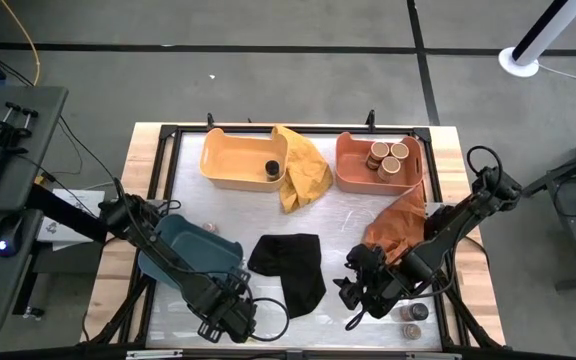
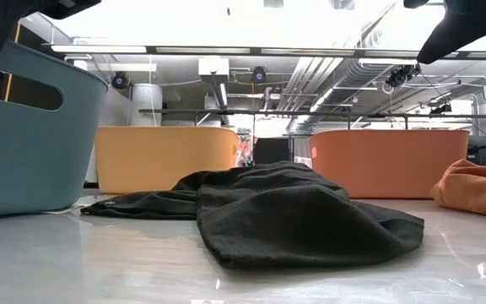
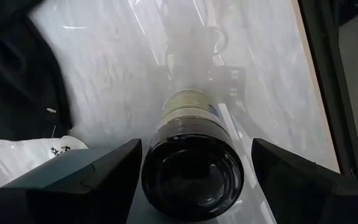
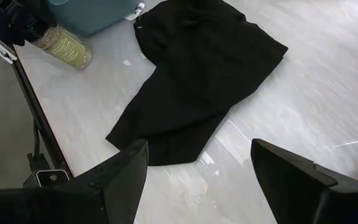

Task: Sort spices by type
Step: Put the left black spice bottle into the yellow bin, then put the black spice bottle into the yellow bin

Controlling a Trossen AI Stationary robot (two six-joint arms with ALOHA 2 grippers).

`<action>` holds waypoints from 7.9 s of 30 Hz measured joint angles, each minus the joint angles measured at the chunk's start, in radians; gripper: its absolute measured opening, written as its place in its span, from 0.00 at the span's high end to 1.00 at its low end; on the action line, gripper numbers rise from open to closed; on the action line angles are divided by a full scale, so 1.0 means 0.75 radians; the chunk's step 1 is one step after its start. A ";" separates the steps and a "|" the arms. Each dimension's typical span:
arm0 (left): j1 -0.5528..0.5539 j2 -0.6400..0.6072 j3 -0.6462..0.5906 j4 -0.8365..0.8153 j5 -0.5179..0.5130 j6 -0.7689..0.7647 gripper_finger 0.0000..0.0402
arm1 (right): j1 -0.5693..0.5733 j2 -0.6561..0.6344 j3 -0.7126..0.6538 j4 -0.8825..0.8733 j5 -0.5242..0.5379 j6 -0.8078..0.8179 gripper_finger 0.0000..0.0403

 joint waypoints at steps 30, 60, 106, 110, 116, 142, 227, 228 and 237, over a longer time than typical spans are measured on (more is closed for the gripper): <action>0.396 -0.219 0.572 -0.361 -0.632 0.134 0.60 | -0.001 -0.042 0.001 0.034 0.094 -0.105 0.31; 1.641 -0.337 -0.180 0.109 0.068 0.740 0.60 | -0.390 -0.064 0.001 -0.112 -0.149 -0.170 0.31; 1.472 -0.188 -0.185 0.173 -0.154 0.915 0.36 | -0.390 -0.360 0.001 -0.183 0.005 -0.326 0.31; 1.473 -0.188 -0.121 0.088 -0.203 0.915 0.34 | -0.390 -0.362 0.001 -0.184 0.004 -0.363 0.31; 1.498 -0.188 0.055 -0.087 -0.279 0.829 0.34 | -0.390 -0.425 -0.001 -0.214 0.020 -0.391 0.31; 1.328 -0.456 0.102 0.615 0.338 0.214 0.34 | 0.340 -0.426 -0.135 -0.448 -0.763 0.894 0.44; 1.263 -0.624 0.100 0.722 0.560 0.344 0.34 | 0.299 -0.205 -0.199 -0.274 -0.942 0.792 1.00; 1.263 -0.624 0.100 0.723 0.560 0.345 0.34 | 0.283 -0.205 -0.199 -0.276 -0.936 0.773 1.00; 1.263 -0.624 0.100 0.722 0.556 0.345 0.34 | 0.106 -0.204 -0.201 -0.301 -0.785 0.538 1.00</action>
